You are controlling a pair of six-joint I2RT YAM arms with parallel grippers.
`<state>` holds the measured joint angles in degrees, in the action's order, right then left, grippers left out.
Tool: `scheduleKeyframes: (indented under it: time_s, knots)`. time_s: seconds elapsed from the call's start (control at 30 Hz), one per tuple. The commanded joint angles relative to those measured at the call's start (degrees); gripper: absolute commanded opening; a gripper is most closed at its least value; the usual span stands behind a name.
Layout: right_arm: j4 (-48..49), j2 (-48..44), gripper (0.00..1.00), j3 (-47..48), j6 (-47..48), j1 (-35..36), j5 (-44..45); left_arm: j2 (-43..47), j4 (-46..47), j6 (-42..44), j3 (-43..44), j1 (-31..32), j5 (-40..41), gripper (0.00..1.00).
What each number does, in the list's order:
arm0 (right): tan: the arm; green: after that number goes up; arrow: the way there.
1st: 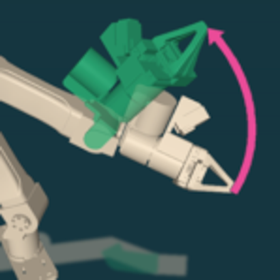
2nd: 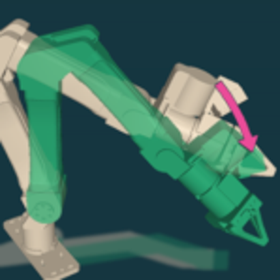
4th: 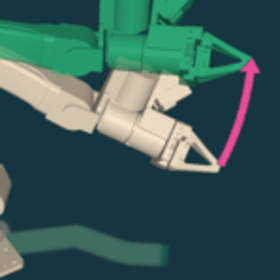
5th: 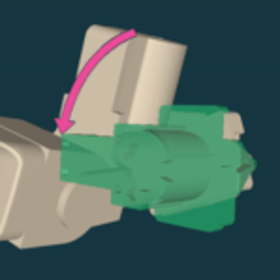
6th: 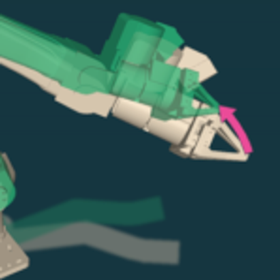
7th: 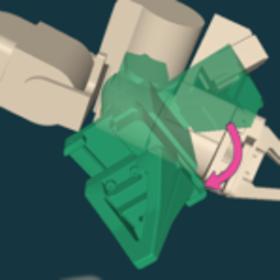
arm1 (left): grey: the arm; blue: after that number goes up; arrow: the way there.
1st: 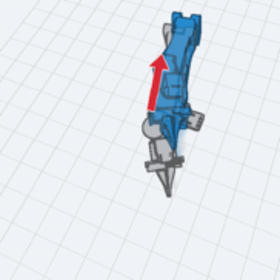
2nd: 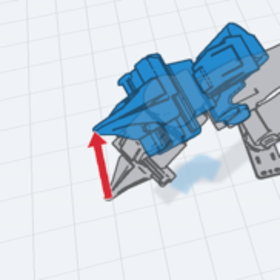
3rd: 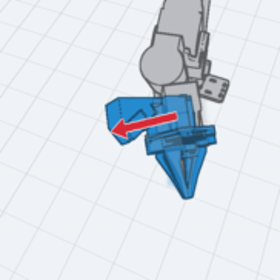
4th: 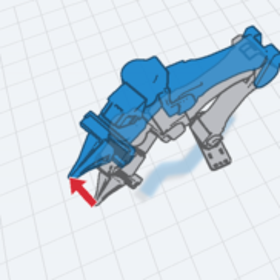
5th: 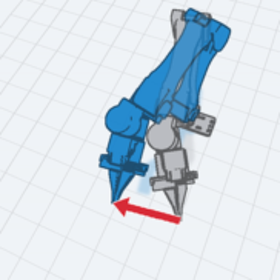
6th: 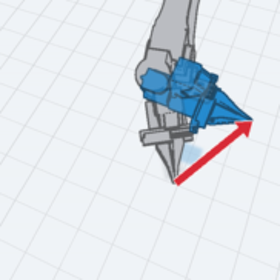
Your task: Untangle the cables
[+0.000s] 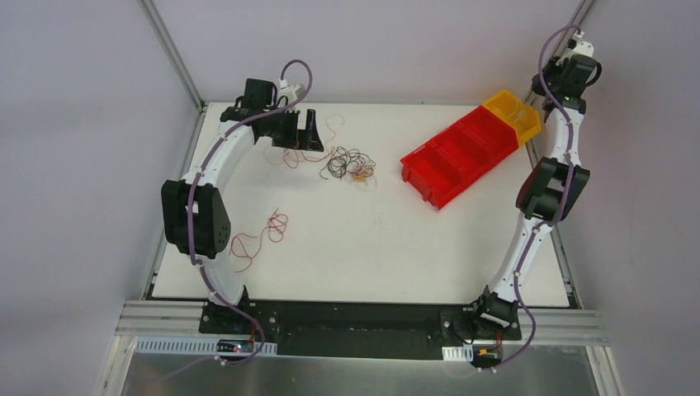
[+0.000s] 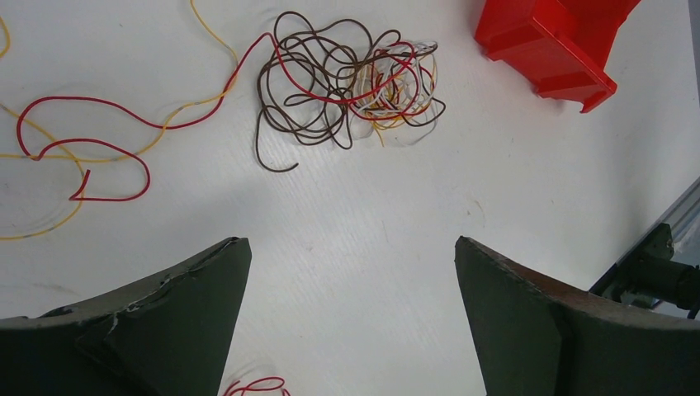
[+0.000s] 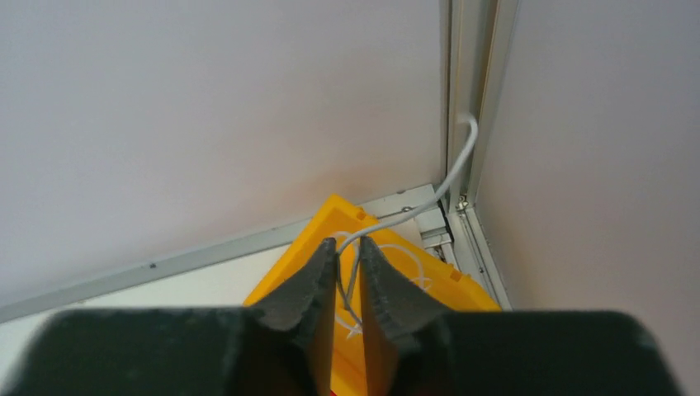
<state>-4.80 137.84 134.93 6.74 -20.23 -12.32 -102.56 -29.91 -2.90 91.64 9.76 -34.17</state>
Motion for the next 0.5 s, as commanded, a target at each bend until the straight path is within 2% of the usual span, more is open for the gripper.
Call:
scheduleKeyframes:
  time_s: [0.0,0.03,0.1,0.2,0.3,0.37,0.47]
  knots:
    - [-1.35,-1.51,0.37,-1.07,1.11,-0.32,-3.23,-1.59,-3.02,2.31,4.38,-0.24,-0.15,0.99]
    - [-2.65,-1.91,0.50,-1.30,1.07,-0.34,-3.73,-2.11,-4.48,3.02,5.23,-0.45,-0.68,0.99]
    - [-5.72,-3.67,0.69,-1.33,0.58,-0.33,-6.41,-2.82,-7.53,4.52,6.52,-1.26,-1.26,0.99]
    - [-9.87,-7.24,0.84,-2.36,-0.26,0.09,-11.49,-3.19,-8.96,5.95,6.06,-2.61,0.28,0.99]
    - [-13.75,-11.46,0.91,-5.22,-0.30,1.60,-14.91,-4.54,-9.75,6.21,6.27,-4.51,5.10,0.99]
    - [-17.25,-14.56,0.94,-7.56,0.16,3.52,-17.40,-5.74,-12.06,7.32,7.47,-7.60,2.36,0.97]
    - [-23.89,-19.38,0.96,-11.73,1.27,6.77,-22.50,-4.26,-23.51,21.06,9.10,-11.91,-3.05,0.94]
